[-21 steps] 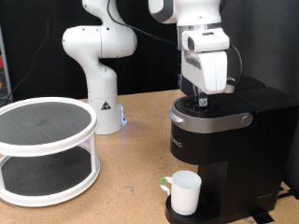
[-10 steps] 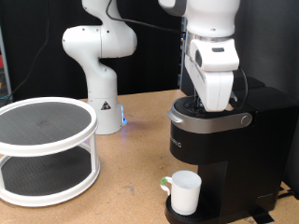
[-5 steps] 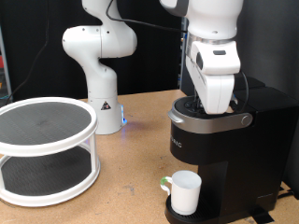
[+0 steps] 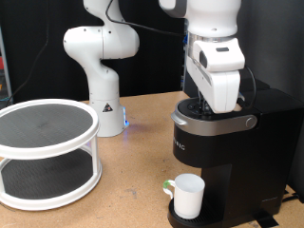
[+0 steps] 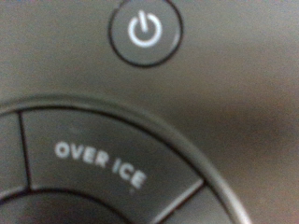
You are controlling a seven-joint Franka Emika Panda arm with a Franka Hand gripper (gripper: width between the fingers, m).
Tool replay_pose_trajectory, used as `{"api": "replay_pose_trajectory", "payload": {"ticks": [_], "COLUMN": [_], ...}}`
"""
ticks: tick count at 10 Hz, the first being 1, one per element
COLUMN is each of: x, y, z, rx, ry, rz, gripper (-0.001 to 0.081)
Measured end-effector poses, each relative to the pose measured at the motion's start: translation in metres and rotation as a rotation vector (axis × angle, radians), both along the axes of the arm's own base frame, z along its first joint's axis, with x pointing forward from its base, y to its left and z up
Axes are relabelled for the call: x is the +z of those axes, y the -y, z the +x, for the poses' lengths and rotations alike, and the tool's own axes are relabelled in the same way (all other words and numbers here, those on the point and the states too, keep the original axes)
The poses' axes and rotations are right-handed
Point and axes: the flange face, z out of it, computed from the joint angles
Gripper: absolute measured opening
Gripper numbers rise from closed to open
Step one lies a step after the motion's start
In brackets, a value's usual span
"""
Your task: Make a cup of coffee with the keurig machine
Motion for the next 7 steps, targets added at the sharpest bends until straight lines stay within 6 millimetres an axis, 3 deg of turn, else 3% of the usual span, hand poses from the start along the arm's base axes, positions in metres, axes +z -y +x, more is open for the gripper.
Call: {"api": "replay_pose_trajectory", "payload": {"ticks": [3, 7], "x": [0.003, 0.028], "y": [-0.003, 0.0], "z": [-0.012, -0.027], "rx": [0.04, 0.065], "ry": [0.036, 0.089], "rz": [0.066, 0.085], "gripper": [0.0007, 0.0007]}}
